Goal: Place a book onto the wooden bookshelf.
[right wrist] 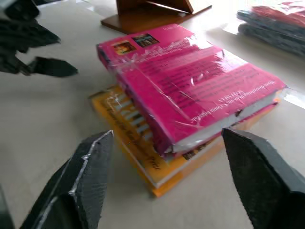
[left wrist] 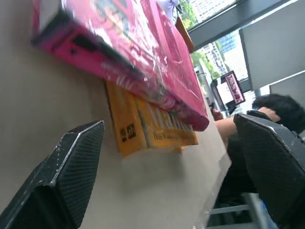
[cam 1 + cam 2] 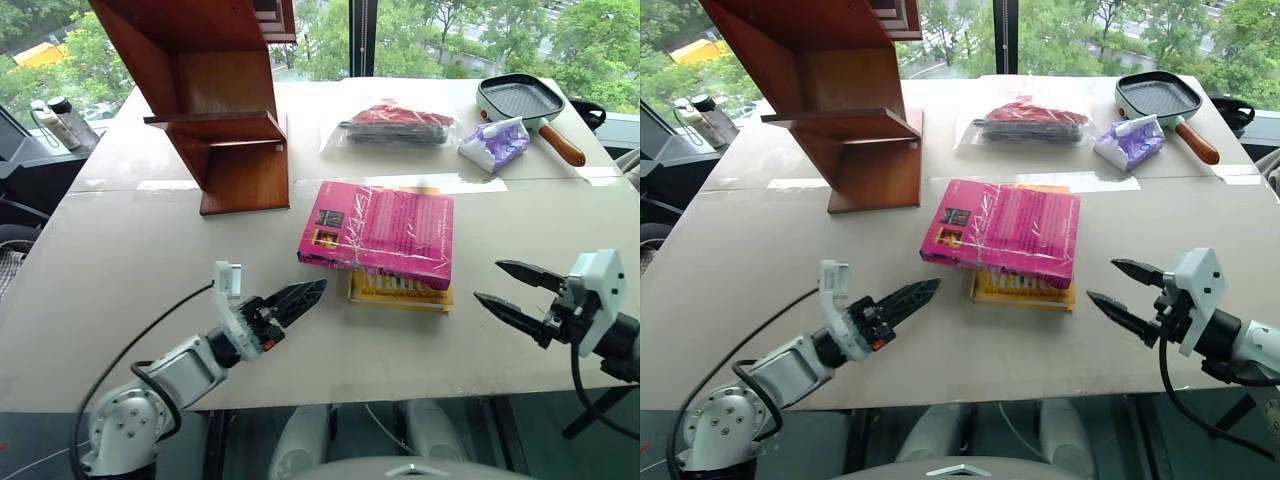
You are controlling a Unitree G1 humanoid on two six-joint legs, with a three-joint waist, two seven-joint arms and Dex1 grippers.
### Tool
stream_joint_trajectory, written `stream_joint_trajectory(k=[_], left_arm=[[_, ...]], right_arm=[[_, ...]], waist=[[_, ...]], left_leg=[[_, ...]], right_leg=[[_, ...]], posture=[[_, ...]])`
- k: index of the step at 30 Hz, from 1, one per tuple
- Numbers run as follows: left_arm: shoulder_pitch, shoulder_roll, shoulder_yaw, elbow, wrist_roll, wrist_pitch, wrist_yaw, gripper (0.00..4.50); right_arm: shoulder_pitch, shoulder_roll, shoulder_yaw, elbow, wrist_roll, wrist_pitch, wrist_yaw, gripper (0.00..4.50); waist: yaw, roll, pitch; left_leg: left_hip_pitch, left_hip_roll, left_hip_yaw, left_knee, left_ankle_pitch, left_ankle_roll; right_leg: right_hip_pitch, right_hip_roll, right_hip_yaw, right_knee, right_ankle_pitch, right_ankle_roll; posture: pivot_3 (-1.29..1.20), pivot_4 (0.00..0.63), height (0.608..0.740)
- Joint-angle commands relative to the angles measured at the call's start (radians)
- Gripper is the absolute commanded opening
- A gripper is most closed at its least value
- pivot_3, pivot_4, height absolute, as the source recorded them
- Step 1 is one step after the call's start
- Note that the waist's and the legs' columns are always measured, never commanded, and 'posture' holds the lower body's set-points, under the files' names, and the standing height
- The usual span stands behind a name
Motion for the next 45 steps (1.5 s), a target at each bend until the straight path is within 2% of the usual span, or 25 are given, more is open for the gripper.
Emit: stream_joint_trajectory(k=[1, 5, 9, 12, 18, 24, 30, 31, 33, 39, 40, 42, 44, 45], left_arm=[[0.016, -0.047, -0.067, 0.003, -0.265, -0.048, 0.240, 4.50], [-0.002, -0.153, -0.113, 0.009, -0.384, -0.172, 0.425, 4.50], [-0.026, -0.290, -0.159, 0.024, -0.351, -0.269, 0.491, 4.50], [-0.048, -0.321, -0.176, 0.043, -0.351, -0.291, 0.517, 4.50], [-0.144, -0.412, -0.205, 0.143, -0.277, -0.337, 0.519, 4.50], [-0.215, -0.489, -0.217, 0.213, -0.207, -0.353, 0.526, 4.50], [-0.263, -0.504, -0.212, 0.255, -0.122, -0.369, 0.517, 4.50], [-0.272, -0.511, -0.212, 0.265, -0.116, -0.369, 0.512, 3.97], [-0.285, -0.521, -0.198, 0.286, -0.112, -0.378, 0.504, 3.26], [-0.306, -0.472, -0.157, 0.292, -0.103, -0.363, 0.483, 0.39], [-0.308, -0.469, -0.147, 0.293, -0.098, -0.365, 0.475, 0.12], [-0.313, -0.446, -0.125, 0.278, -0.096, -0.358, 0.456, 0.05], [-0.324, -0.380, -0.116, 0.238, -0.065, -0.322, 0.394, 0.05], [-0.344, -0.307, -0.121, 0.192, -0.006, -0.296, 0.313, 0.05]], right_arm=[[0.009, -0.022, -0.050, -0.070, 0.037, -0.057, 0.027, 4.47], [0.047, -0.039, -0.069, -0.087, 0.053, -0.074, 0.042, 4.47], [0.052, -0.055, -0.110, -0.094, 0.102, -0.060, 0.032, 4.47], [0.062, -0.072, -0.130, -0.112, 0.128, -0.063, 0.025, 4.47], [0.158, -0.059, -0.193, -0.127, 0.183, -0.122, 0.106, 4.47], [0.173, -0.057, -0.165, -0.143, 0.185, -0.142, 0.078, 4.47], [0.141, -0.051, -0.115, -0.160, 0.181, -0.145, 0.009, 4.47], [0.136, -0.050, -0.108, -0.158, 0.178, -0.147, 0.003, 4.50], [0.128, -0.048, -0.092, -0.154, 0.171, -0.150, -0.008, 4.50], [0.104, -0.027, -0.021, -0.134, 0.140, -0.168, -0.031, 4.50], [0.099, -0.022, -0.007, -0.128, 0.131, -0.173, -0.033, 4.50], [0.089, -0.012, 0.029, -0.110, 0.099, -0.190, -0.029, 4.50], [0.069, -0.001, 0.060, -0.096, 0.081, -0.204, -0.033, 4.50], [0.053, 0.008, 0.073, -0.084, 0.078, -0.214, -0.034, 4.50]], waist=[[0.003, -0.001, -0.001], [0.016, -0.001, -0.001], [0.028, -0.001, -0.001], [0.039, -0.001, -0.002], [0.043, 0.000, -0.003], [0.041, 0.000, -0.003], [0.041, 0.000, -0.004], [0.041, 0.000, -0.004], [0.041, 0.000, -0.004], [0.041, 0.000, -0.004], [0.041, 0.000, -0.004], [0.040, 0.000, -0.004], [0.039, -0.001, -0.004], [0.037, -0.001, -0.003]], left_leg=[[0.000, 0.000, 0.000, 0.000, 0.000, 0.000], [0.000, 0.000, -0.001, 0.000, 0.000, 0.000], [0.000, -0.002, 0.000, 0.001, 0.000, 0.000], [0.000, -0.005, 0.005, 0.001, 0.000, 0.000], [-0.001, -0.006, 0.004, 0.001, 0.000, 0.000], [0.001, -0.006, 0.003, 0.002, 0.000, 0.000], [0.001, -0.006, 0.002, 0.002, 0.000, 0.000], [0.001, -0.006, 0.002, 0.002, 0.000, 0.000], [0.001, -0.007, 0.001, 0.002, 0.000, 0.000], [0.001, -0.007, 0.001, 0.002, 0.000, 0.000], [0.001, -0.007, 0.001, 0.002, 0.001, 0.000], [0.001, -0.007, 0.001, 0.002, 0.001, 0.000], [0.001, -0.006, 0.001, 0.002, 0.000, 0.000], [0.001, -0.006, 0.001, 0.002, 0.001, 0.000]], right_leg=[[0.000, 0.000, 0.000, 0.000, 0.000, 0.000], [0.001, 0.000, -0.001, -0.001, 0.000, 0.000], [0.001, 0.000, -0.001, -0.001, 0.000, 0.000], [0.001, 0.000, 0.000, -0.002, 0.000, 0.000], [0.002, 0.001, -0.001, -0.002, 0.000, 0.000], [0.007, 0.001, -0.002, -0.005, 0.000, 0.000], [0.007, 0.001, -0.003, -0.005, 0.000, 0.000], [0.007, 0.001, -0.003, -0.005, 0.000, 0.000], [0.007, 0.001, -0.003, -0.005, 0.000, 0.000], [0.007, 0.001, -0.003, -0.005, 0.000, 0.000], [0.007, 0.001, -0.003, -0.005, 0.000, 0.000], [0.007, 0.001, -0.003, -0.005, 0.000, 0.000], [0.007, 0.001, -0.004, -0.005, 0.000, 0.000], [0.007, 0.001, -0.004, -0.005, 0.000, 0.000]], posture=[[0.00, 0.150, 0.740], [0.00, 0.150, 0.740], [0.00, 0.150, 0.740], [0.00, 0.150, 0.740], [0.00, 0.150, 0.740], [0.00, 0.150, 0.740], [0.00, 0.150, 0.740], [0.00, 0.150, 0.740], [0.00, 0.150, 0.740], [0.00, 0.150, 0.740], [0.00, 0.150, 0.740], [0.00, 0.150, 0.740], [0.00, 0.150, 0.740], [0.00, 0.150, 0.740]])
